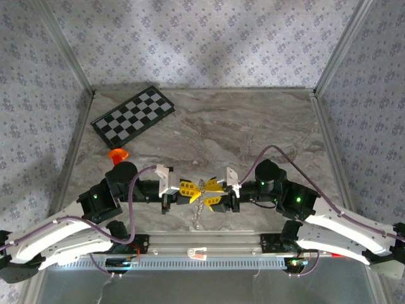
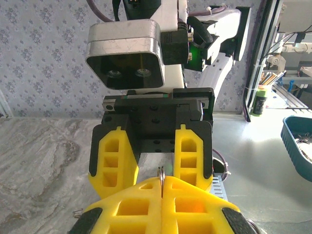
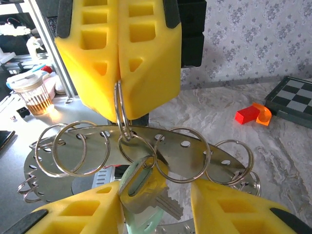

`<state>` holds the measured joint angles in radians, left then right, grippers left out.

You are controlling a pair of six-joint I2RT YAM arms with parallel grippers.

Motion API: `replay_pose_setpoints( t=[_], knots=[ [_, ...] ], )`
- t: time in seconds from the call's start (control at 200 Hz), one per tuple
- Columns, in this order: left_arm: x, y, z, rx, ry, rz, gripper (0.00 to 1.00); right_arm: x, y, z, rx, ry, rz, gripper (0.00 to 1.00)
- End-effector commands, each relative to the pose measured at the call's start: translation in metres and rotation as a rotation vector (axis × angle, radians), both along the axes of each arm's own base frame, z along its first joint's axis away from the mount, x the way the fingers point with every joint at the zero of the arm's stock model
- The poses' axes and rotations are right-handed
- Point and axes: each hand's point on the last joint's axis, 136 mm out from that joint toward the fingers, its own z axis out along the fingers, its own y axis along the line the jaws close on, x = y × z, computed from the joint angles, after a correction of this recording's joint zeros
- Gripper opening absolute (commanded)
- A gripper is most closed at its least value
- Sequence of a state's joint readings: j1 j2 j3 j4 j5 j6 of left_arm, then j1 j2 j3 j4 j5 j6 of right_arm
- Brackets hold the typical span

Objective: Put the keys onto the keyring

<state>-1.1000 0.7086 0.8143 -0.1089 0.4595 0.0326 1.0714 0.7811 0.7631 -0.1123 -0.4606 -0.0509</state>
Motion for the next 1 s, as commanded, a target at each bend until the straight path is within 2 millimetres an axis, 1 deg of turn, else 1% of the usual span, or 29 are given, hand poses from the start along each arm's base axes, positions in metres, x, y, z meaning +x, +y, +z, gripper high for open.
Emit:
replay_pose_setpoints(
  t=[0.0,0.155,0.25,0.55,0.77,0.84,0.995],
  knots=[
    [-0.002,0.002,0.021,-0.07,-0.024,-0.004,0.0,0.0,0.002,0.003,0.019,-0.009,0.001,0.38],
    [-0.002,0.002,0.022,-0.073,-0.023,-0.004,0.0,0.001,0.002,0.002,0.015,-0.011,-0.002,0.29],
    [-0.002,0.003,0.022,-0.073,-0.023,-0.003,0.0,0.002,0.001,0.001,0.01,-0.014,-0.012,0.27],
    [-0.001,0.005,0.022,-0.078,-0.028,0.006,0.0,0.006,-0.002,-0.001,0.004,-0.026,-0.039,0.15],
    [-0.001,0.006,0.022,-0.077,-0.028,0.011,0.0,0.006,-0.006,0.001,0.005,-0.041,-0.05,0.02],
    [-0.001,0.006,0.021,-0.076,-0.03,0.013,0.0,0.006,-0.008,0.002,0.006,-0.049,-0.055,0.0],
    [0.001,0.007,0.02,-0.072,-0.028,0.023,0.0,0.006,-0.014,0.004,-0.007,-0.066,-0.07,0.0]
  ],
)
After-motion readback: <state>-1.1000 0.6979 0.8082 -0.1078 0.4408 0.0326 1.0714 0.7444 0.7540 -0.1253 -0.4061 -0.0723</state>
